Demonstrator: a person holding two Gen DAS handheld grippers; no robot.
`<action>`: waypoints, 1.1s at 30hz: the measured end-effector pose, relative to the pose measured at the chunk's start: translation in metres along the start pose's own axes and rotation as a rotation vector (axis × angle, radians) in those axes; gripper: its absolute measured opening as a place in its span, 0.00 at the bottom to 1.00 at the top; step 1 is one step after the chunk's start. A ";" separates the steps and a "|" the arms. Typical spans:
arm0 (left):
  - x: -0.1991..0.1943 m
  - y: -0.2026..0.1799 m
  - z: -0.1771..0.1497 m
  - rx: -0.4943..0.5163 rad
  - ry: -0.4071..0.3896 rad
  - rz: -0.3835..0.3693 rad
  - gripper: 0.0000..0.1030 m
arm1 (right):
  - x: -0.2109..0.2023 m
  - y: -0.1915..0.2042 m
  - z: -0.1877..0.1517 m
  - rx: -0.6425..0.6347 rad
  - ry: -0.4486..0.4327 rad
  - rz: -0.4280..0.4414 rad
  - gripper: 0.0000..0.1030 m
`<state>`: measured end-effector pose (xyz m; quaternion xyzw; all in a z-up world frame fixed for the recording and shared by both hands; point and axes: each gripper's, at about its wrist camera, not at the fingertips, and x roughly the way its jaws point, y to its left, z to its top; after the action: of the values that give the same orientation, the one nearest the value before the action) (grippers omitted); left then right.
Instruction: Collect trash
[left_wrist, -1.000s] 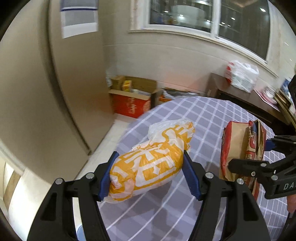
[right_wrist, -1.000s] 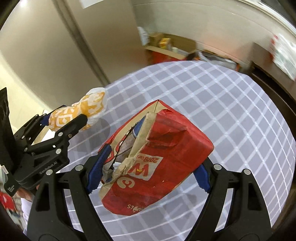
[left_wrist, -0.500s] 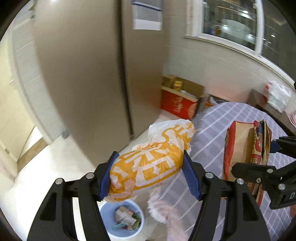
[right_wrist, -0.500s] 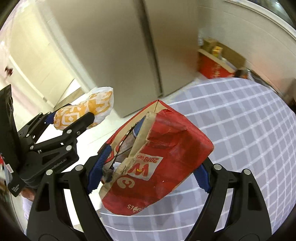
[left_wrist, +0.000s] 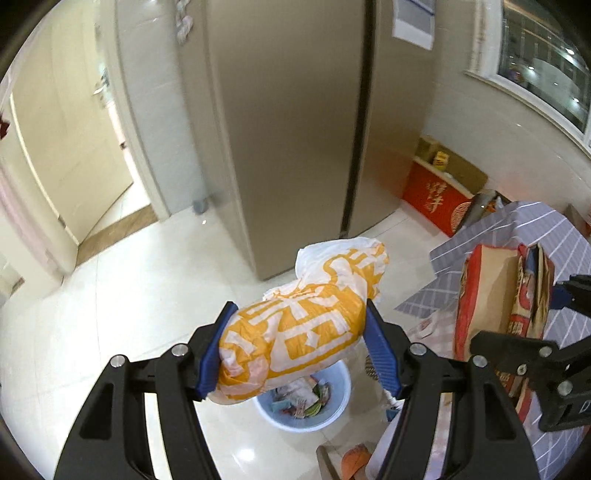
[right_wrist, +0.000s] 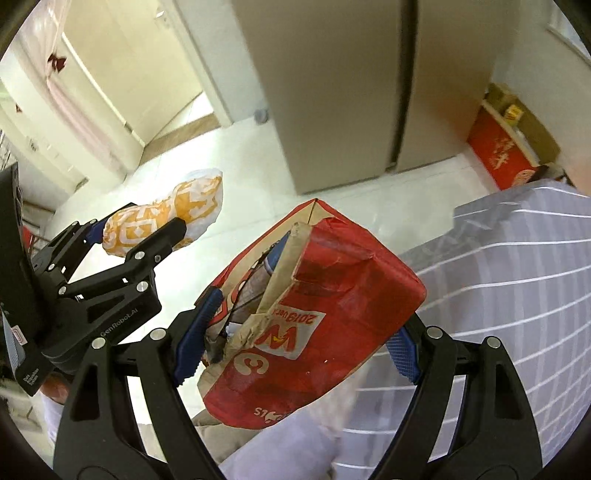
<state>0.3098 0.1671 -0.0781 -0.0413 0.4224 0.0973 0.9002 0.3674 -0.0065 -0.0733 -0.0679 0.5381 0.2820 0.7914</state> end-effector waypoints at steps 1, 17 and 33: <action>0.003 0.007 -0.003 -0.007 0.008 0.002 0.64 | 0.006 0.004 0.001 -0.005 0.016 0.006 0.78; 0.073 0.061 -0.030 -0.124 0.151 -0.013 0.72 | 0.072 0.035 0.016 0.017 0.120 -0.038 0.81; 0.106 0.072 -0.041 -0.126 0.218 0.005 0.81 | 0.097 0.032 0.013 0.033 0.176 -0.069 0.81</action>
<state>0.3297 0.2455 -0.1851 -0.1071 0.5108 0.1206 0.8444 0.3861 0.0615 -0.1478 -0.0981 0.6075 0.2386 0.7513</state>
